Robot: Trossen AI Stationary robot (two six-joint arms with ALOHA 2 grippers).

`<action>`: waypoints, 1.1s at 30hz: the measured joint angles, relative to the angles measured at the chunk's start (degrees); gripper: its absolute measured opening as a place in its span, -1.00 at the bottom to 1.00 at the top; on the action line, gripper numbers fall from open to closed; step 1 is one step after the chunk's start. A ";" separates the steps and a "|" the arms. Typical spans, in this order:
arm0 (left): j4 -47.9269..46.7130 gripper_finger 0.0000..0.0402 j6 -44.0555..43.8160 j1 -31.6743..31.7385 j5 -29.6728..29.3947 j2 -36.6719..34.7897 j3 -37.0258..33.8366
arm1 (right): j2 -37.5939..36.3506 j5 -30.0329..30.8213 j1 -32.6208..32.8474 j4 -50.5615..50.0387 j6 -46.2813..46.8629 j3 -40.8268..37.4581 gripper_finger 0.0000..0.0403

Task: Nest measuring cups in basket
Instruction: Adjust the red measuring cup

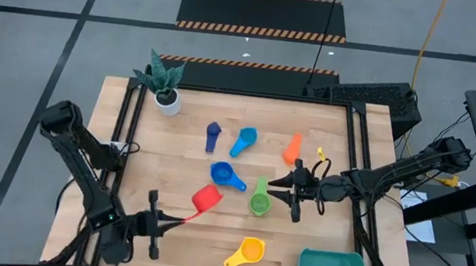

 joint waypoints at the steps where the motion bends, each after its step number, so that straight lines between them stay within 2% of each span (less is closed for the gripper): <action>1: 4.32 -0.97 0.98 0.00 0.01 0.00 -1.46 | 0.01 0.00 0.00 -0.04 -0.01 0.00 -0.41; 6: 29.04 -0.97 10.70 0.00 0.16 -0.04 -8.76 | 0.32 -0.26 0.02 0.05 -0.40 0.00 -0.41; 9: 44.20 -0.97 15.83 0.21 2.32 -0.07 -13.22 | 1.96 -0.35 0.02 1.01 -0.53 -0.04 -0.41; 14: 59.95 -0.97 19.14 1.15 6.36 -0.07 -19.65 | 6.53 -2.91 -0.09 8.46 -1.12 -0.04 -0.41; 18: 65.41 -0.97 20.86 1.94 7.23 -0.07 -22.26 | 11.09 -7.19 -0.07 17.79 -1.64 -0.02 -0.41; 22: 67.93 -0.97 23.42 3.39 12.20 -0.07 -22.54 | 15.22 -7.70 -0.15 24.83 -2.74 0.26 -0.39; 25: 69.02 -0.97 24.59 4.57 16.06 -0.07 -22.54 | 18.39 -7.77 -0.51 25.16 -2.50 2.70 -0.35; 30: 68.95 -0.97 25.05 5.44 18.53 -0.07 -22.54 | 24.08 -7.90 -0.98 23.92 -2.77 8.31 -0.23; 33: 68.76 -0.97 25.07 5.43 20.22 -0.07 -22.54 | 26.07 -10.44 -1.54 23.80 -3.30 10.42 -0.16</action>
